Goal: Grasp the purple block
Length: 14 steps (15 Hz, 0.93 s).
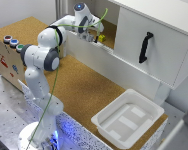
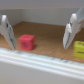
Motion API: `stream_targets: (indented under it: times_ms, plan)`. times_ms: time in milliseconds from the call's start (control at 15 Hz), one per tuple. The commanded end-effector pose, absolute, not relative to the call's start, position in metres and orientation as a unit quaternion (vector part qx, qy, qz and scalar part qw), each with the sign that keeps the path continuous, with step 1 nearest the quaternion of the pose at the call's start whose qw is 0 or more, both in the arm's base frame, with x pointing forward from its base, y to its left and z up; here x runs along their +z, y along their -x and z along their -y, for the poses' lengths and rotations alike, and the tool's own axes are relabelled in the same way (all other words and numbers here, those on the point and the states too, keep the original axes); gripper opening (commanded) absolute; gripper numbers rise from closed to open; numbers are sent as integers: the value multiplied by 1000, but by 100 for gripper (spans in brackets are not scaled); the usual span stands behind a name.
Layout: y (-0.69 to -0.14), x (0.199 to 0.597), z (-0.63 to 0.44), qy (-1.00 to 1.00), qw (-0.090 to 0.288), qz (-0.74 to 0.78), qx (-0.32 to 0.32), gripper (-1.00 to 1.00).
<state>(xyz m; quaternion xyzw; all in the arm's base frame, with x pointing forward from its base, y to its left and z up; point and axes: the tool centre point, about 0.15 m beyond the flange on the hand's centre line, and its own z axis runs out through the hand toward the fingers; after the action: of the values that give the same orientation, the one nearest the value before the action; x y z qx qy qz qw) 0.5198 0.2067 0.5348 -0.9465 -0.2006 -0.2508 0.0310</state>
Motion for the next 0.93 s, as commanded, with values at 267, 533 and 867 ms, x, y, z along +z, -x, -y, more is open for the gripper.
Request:
stream_targets:
  times_ms: [267, 533, 867]
  plan:
    - [-401, 561, -343, 882, 80, 452, -104, 100]
    - [-403, 547, -407, 827, 87, 553, -50, 100]
    - [-420, 533, -455, 761, 72, 644, 18, 100]
